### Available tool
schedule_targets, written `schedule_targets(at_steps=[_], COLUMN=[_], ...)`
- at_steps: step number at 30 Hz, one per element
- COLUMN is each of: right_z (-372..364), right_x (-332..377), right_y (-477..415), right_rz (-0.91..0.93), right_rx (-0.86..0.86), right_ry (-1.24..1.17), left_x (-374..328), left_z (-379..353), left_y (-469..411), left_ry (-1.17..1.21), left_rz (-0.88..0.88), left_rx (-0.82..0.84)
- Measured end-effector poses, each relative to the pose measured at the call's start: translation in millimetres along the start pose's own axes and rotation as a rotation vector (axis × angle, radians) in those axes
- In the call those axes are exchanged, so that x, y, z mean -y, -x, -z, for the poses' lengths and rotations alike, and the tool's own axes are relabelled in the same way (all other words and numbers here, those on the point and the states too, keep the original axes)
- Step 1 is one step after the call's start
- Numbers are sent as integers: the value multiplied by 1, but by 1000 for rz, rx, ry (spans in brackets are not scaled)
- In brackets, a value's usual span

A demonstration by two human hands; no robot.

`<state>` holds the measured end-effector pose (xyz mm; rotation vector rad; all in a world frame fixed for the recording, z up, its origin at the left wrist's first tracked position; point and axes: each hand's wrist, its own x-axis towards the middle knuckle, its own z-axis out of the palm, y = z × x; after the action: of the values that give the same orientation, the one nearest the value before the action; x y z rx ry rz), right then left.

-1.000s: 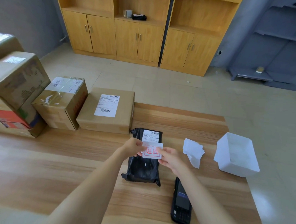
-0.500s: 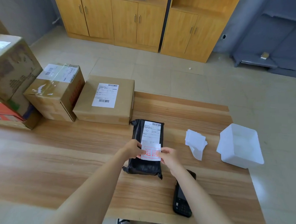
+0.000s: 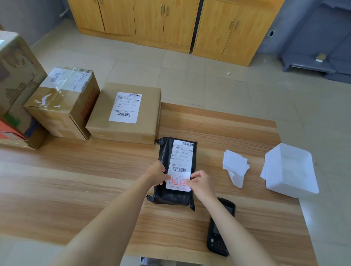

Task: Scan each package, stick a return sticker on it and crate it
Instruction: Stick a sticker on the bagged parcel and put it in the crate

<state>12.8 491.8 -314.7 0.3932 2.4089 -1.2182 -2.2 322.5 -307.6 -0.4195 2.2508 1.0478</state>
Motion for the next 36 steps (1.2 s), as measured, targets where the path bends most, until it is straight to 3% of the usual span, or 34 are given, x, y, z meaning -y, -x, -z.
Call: schedule_targets(at_steps=[28,36], right_z=[-8,-4], right_x=[-3,-8], right_y=[-3,1], right_rz=[138,114], right_rx=[29,55], right_ry=[317,275], left_x=[-4,-3], left_z=[0,2], left_y=[2,3], left_ry=[-390,-402], left_rz=[-109,-114], left_rx=[-13,-8])
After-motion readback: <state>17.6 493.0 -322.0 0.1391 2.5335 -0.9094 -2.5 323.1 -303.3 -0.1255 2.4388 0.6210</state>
